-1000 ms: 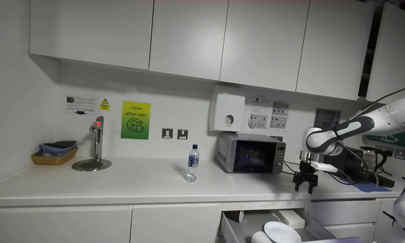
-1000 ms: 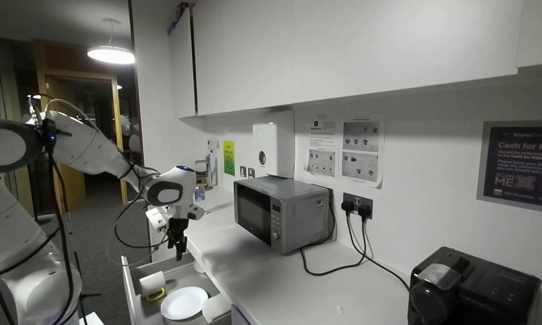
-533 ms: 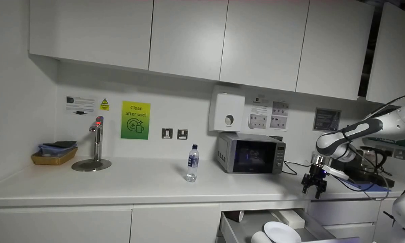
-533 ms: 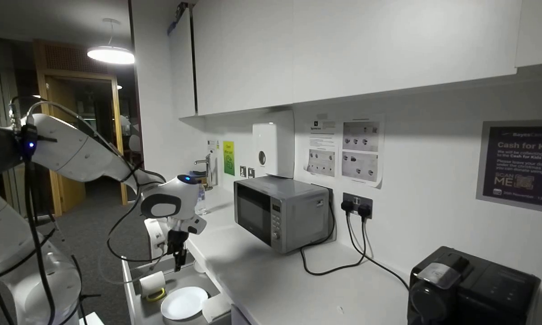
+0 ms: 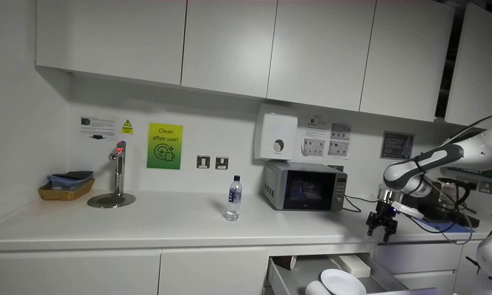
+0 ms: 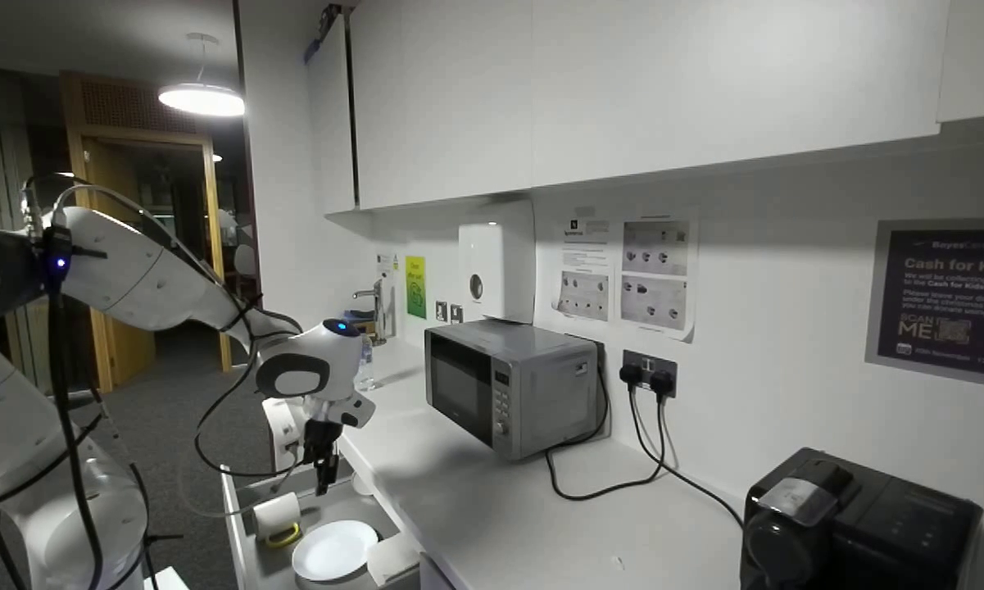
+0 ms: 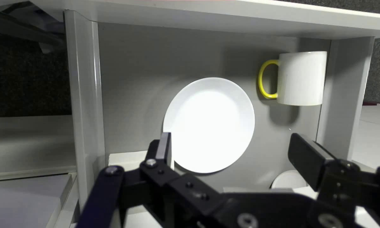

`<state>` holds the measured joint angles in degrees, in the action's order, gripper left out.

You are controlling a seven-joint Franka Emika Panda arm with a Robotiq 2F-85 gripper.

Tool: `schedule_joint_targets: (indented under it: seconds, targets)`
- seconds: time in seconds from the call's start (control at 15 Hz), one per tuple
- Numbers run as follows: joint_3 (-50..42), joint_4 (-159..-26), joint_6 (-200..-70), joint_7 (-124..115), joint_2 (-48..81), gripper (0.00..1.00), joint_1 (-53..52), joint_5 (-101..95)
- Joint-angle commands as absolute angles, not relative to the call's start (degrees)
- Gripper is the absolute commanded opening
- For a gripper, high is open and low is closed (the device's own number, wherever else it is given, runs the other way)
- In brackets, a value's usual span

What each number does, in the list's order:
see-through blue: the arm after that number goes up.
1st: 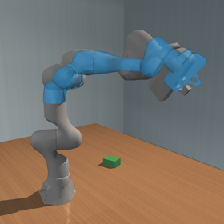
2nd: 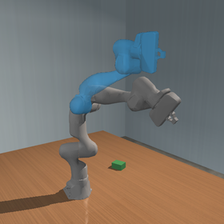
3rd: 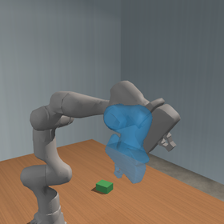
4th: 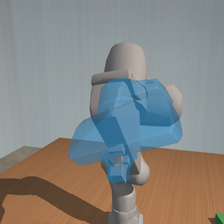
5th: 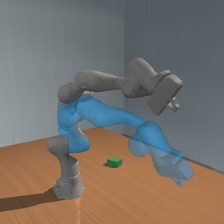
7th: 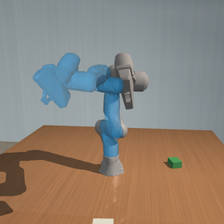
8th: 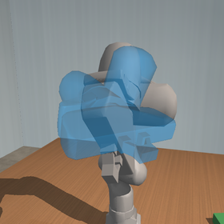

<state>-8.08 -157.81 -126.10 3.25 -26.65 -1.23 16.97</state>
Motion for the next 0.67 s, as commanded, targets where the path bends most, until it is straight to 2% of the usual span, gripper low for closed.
schedule_joint_targets:
  seconds: [0.0, 0.6]
  targets:
    - [-9.1, -158.7, -128.3, 5.3, -24.3, 1.0, 0.8, 18.1]
    - [-15.8, -158.9, -136.1, 16.8, -13.3, 1.0, 1.5, 28.3]
